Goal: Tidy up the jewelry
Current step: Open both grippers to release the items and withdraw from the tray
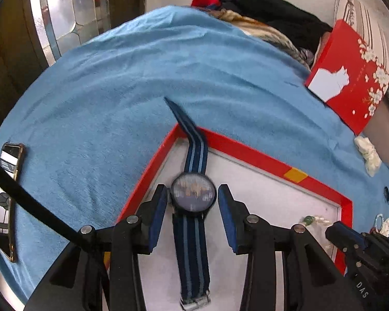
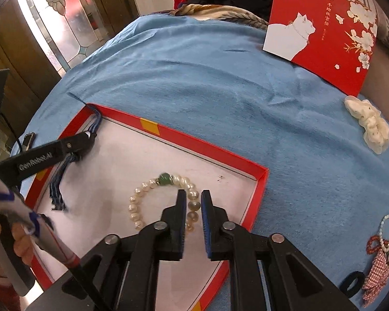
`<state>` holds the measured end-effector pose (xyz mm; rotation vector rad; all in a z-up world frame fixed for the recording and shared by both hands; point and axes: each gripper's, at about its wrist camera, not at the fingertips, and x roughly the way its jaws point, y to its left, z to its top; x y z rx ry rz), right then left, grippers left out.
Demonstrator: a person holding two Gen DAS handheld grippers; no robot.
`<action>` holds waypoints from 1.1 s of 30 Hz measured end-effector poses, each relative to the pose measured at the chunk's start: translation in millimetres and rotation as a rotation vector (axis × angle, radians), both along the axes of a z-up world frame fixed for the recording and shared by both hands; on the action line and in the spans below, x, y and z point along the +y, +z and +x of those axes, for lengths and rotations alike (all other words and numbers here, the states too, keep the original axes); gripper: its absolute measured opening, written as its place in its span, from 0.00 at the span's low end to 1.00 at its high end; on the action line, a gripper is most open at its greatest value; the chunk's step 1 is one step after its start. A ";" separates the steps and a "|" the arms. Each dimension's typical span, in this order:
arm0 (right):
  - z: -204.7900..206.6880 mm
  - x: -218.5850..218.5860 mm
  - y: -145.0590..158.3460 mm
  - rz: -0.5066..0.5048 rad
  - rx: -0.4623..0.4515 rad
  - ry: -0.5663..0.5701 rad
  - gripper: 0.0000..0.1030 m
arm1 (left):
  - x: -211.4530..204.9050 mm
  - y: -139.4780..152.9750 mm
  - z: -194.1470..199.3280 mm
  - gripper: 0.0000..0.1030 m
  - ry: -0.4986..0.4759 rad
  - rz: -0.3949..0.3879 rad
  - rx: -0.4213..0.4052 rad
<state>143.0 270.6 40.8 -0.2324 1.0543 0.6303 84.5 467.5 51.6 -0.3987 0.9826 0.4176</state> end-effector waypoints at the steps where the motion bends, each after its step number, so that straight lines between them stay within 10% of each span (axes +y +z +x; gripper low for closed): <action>1: -0.7 -0.4 1.1 0.004 -0.001 0.001 0.23 | -0.2 2.2 -1.0 0.39 0.000 -0.005 -0.006; 20: -108.2 -152.6 59.5 -0.060 -0.234 0.002 0.48 | -135.0 96.5 -114.5 0.55 -0.098 0.047 -0.127; 33: -169.9 -332.3 27.1 -0.001 -0.149 -0.316 0.48 | -279.1 44.3 -160.4 0.60 -0.127 -0.086 -0.059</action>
